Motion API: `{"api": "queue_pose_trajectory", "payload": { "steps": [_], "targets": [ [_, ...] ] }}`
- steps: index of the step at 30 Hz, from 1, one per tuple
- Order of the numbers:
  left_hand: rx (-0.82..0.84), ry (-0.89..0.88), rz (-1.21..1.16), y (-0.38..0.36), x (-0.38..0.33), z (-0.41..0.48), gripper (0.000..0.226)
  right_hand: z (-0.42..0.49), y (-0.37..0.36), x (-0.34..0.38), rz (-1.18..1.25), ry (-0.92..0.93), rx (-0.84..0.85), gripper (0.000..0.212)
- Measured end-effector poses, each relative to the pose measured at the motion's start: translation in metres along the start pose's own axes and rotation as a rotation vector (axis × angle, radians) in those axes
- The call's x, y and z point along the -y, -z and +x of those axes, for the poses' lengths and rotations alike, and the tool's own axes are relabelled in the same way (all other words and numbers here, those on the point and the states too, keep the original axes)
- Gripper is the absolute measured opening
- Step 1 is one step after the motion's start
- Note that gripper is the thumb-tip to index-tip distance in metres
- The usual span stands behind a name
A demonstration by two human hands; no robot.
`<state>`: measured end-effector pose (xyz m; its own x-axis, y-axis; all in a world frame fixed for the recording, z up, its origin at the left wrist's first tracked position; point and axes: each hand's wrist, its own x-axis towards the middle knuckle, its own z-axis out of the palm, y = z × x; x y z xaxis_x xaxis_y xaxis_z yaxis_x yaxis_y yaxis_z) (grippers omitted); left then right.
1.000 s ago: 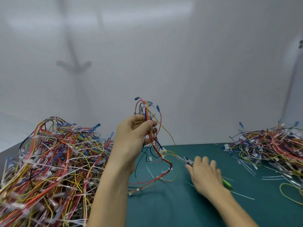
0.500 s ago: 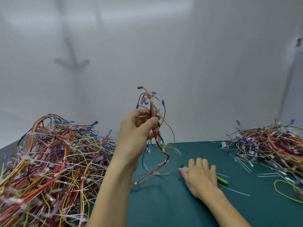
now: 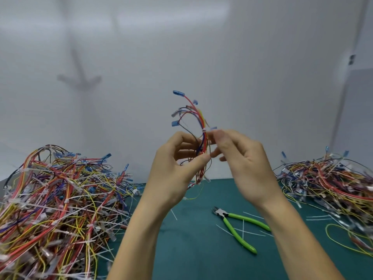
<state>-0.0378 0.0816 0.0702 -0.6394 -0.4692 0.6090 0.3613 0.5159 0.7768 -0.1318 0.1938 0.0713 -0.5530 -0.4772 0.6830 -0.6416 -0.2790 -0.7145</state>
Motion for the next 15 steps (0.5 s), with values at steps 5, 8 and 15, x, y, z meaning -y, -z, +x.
{"api": "queue_pose_trajectory", "payload": {
  "steps": [5,8,15],
  "targets": [
    [0.050,-0.148,0.193,-0.006,-0.010,-0.006,0.022,0.000,0.001,0.008,-0.018,0.027,-0.067,0.003],
    [0.062,-0.171,0.166,-0.006,-0.015,-0.007,0.034,0.000,0.004,0.011,0.034,0.038,-0.081,0.007],
    [0.090,-0.044,0.147,0.009,-0.016,-0.006,0.050,0.001,0.015,0.025,0.213,0.054,-0.132,0.013]
  ]
}}
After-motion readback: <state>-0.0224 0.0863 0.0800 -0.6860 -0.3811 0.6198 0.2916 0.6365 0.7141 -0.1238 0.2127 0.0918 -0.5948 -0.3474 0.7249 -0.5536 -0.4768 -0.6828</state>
